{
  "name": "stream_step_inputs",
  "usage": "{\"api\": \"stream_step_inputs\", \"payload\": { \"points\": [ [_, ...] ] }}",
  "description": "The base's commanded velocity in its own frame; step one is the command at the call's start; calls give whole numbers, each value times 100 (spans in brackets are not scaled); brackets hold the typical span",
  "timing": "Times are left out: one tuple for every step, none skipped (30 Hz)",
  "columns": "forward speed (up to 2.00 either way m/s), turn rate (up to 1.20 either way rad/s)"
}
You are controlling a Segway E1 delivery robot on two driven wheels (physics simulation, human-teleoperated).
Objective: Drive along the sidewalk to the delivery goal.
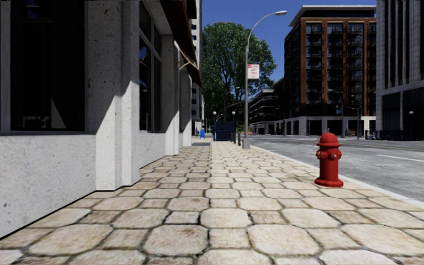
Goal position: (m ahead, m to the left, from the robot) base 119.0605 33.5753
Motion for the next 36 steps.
{"api": "stream_step_inputs", "payload": {
  "points": [
    [200,0],
    [200,0],
    [200,0],
    [200,0],
    [200,0],
    [200,0],
    [200,0],
    [200,0],
    [200,0],
    [200,0],
    [200,0],
    [200,0],
    [200,0],
    [200,0],
    [200,0],
    [200,0],
    [200,0],
    [200,0],
    [200,0],
    [200,0],
    [200,0],
    [200,0],
    [200,0],
    [200,0],
    [200,0],
    [200,0],
    [200,0],
    [200,0],
    [200,0],
    [200,0],
    [200,0],
    [200,0],
    [200,0],
    [200,0],
    [200,0],
    [200,0]
  ]
}}
